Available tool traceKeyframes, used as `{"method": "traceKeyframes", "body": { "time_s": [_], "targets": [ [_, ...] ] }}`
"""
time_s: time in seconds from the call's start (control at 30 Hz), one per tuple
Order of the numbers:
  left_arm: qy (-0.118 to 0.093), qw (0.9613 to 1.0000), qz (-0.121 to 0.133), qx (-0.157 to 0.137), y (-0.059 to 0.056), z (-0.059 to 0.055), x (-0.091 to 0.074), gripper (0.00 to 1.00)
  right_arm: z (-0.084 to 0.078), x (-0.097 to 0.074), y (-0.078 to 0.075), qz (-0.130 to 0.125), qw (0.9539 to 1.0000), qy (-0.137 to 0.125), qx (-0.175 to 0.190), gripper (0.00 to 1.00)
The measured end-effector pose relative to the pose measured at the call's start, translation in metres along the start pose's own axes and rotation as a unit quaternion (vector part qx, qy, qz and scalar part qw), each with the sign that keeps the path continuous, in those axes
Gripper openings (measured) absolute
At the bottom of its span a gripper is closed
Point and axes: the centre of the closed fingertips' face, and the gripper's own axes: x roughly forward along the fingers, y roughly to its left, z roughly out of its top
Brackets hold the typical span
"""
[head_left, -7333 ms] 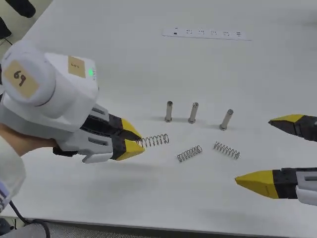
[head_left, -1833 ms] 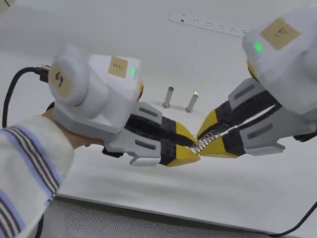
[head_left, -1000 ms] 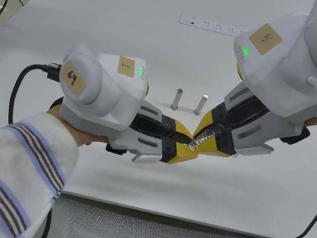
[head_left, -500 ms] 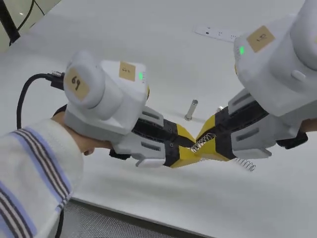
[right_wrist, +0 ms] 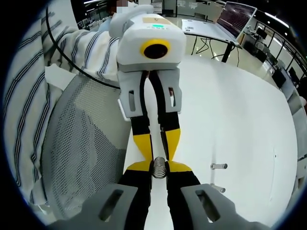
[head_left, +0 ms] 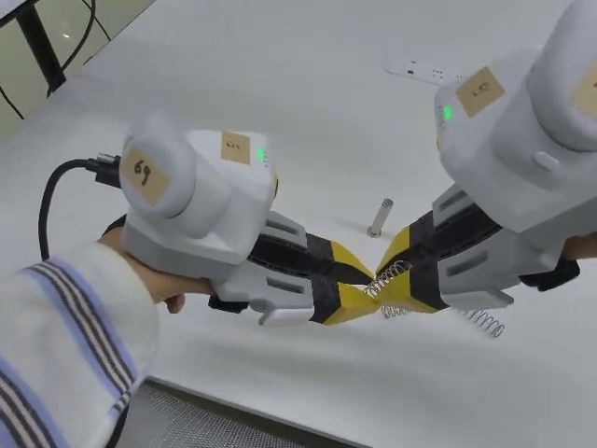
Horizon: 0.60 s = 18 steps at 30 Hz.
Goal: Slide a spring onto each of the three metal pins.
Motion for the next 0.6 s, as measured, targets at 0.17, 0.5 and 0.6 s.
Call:
{"method": "traceKeyframes", "body": {
  "time_s": [0.17, 0.5, 0.6],
  "targets": [
    [-0.004, 0.9997, 0.018, -0.019, 0.008, -0.001, -0.005, 0.10, 0.001, -0.002, -0.003, -0.001, 1.0000, -0.002, 0.003, 0.08],
    [0.000, 0.9977, 0.066, -0.016, 0.028, -0.008, -0.016, 0.18, 0.003, -0.008, -0.012, -0.001, 0.9998, -0.012, 0.016, 0.08],
    [-0.002, 0.9969, 0.076, -0.020, 0.034, -0.011, -0.018, 0.26, 0.001, -0.008, -0.017, -0.006, 0.9999, -0.007, 0.014, 0.08]
  ]
}}
